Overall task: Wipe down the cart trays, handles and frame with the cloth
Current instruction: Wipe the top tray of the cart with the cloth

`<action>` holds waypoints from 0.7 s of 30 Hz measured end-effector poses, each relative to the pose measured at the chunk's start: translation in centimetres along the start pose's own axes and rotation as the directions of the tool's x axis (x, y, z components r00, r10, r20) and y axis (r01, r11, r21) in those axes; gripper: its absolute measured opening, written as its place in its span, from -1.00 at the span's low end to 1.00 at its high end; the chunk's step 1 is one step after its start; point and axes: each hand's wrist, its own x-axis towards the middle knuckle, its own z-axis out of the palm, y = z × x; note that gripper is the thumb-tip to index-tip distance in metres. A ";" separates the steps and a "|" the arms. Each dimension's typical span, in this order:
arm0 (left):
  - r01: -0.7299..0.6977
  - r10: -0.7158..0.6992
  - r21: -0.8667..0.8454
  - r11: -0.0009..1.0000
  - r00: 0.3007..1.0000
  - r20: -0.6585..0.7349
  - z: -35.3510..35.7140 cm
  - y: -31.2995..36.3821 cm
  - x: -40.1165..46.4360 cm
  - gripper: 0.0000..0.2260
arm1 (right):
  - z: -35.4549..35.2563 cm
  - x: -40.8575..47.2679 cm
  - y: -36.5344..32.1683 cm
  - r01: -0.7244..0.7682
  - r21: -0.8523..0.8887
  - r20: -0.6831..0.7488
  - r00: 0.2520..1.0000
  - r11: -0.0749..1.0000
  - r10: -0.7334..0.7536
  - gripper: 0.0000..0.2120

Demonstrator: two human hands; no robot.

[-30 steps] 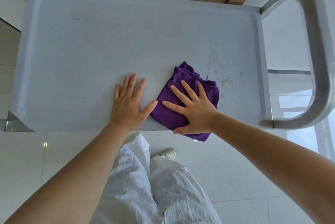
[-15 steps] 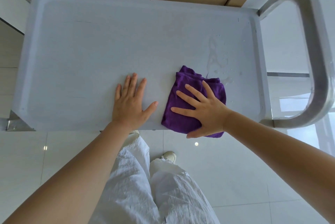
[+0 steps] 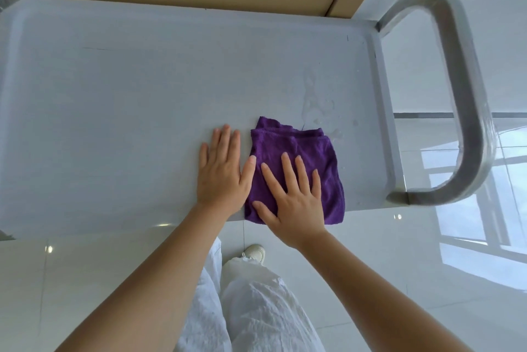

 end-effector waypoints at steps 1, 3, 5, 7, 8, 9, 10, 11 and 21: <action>0.001 -0.001 0.014 1.000 1.000 0.004 0.1 0.0 0.1 -0.40 | -0.1 0.0 0.8 0.019 -0.011 0.010 1.000 1.000 -0.019 -0.38; -0.001 0.001 0.032 0.999 1.000 0.005 0.3 0.1 0.1 -0.43 | -0.2 -0.2 2.5 0.075 -0.030 0.039 0.997 0.997 -0.074 -0.38; -0.010 0.010 0.055 0.998 1.000 -0.003 0.4 0.1 0.1 -0.45 | -0.4 -0.4 4.0 0.122 -0.024 0.065 0.991 0.992 -0.120 -0.36; -0.009 0.009 0.078 0.997 1.000 0.000 0.4 0.1 0.0 -0.46 | -0.7 -0.3 5.0 0.160 -0.021 0.095 0.983 0.987 -0.157 -0.35; -0.006 0.006 0.090 0.996 1.000 0.003 0.4 0.1 0.0 -0.46 | -0.8 -0.2 5.4 0.184 -0.022 0.111 0.977 0.983 -0.181 -0.34; -0.005 0.005 0.105 0.994 1.000 0.005 0.3 0.2 0.1 -0.46 | -1.0 0.1 5.9 0.213 -0.013 0.127 0.969 0.977 -0.210 -0.33; -0.003 0.003 0.123 0.992 1.000 0.006 0.3 0.3 0.1 -0.46 | -1.2 0.4 6.4 0.246 0.002 0.138 0.960 0.969 -0.244 -0.32; 0.001 -0.003 0.139 0.990 1.000 0.011 0.3 0.4 0.2 -0.45 | -1.4 0.7 7.0 0.276 0.014 0.145 0.951 0.961 -0.275 -0.30; 0.050 -0.061 0.241 0.969 0.997 0.039 0.8 0.9 0.8 -0.40 | -1.4 2.0 7.4 0.220 0.016 0.116 0.969 0.975 -0.220 -0.15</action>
